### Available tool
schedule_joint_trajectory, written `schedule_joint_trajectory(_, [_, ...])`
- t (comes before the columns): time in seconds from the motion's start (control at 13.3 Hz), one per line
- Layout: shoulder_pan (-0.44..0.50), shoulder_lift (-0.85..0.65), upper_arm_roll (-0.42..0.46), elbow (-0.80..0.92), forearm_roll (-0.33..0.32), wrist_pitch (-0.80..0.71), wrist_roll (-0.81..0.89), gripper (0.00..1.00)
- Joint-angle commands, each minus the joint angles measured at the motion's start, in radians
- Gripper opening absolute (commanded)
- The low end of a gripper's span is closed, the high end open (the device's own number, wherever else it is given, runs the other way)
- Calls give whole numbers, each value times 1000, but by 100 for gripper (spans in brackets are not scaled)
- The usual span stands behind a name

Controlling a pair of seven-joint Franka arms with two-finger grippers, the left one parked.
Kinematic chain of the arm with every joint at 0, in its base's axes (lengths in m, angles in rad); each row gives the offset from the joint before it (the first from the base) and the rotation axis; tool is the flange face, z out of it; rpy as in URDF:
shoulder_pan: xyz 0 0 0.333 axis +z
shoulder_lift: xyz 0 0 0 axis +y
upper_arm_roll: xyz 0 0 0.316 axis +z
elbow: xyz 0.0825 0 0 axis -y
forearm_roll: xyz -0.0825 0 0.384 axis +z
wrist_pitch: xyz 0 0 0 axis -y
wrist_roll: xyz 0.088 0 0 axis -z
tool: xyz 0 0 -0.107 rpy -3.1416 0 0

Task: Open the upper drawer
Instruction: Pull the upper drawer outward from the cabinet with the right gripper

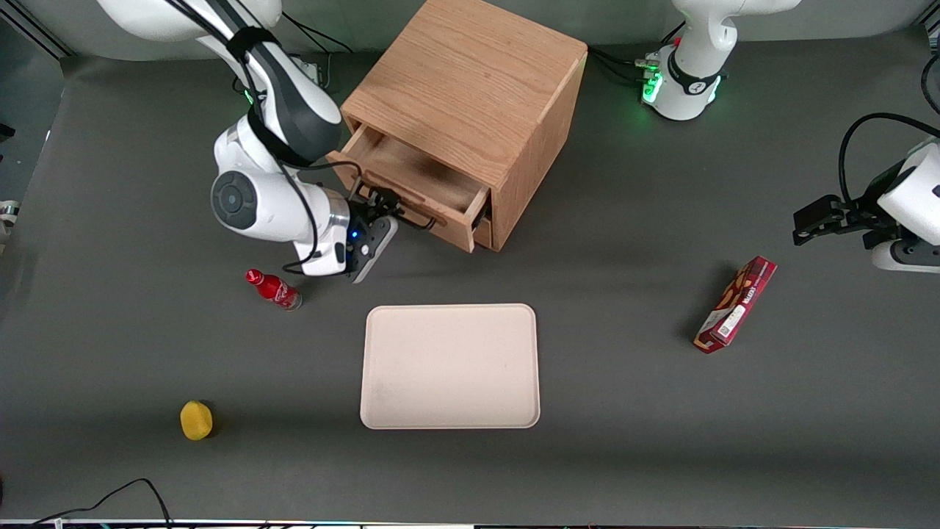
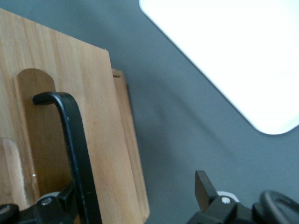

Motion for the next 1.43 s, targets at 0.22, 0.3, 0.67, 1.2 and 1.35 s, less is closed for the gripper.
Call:
schedule_joint_trajectory(0.22, [3,128,-57,195,-109,-98,-67,100])
schedule_joint_trajectory(0.3, [3,145,-69,223,-117,-112,-87,100])
schedule_joint_trajectory(0.67, [6,225,-129,356,-121,-177,-170,100])
schedule_joint_trajectory(1.2, [14,251,-144,471,-167,-253,-163,100])
schedule_joint_trajectory(1.35, [14,252,-146,537,-161,-339,-161,100])
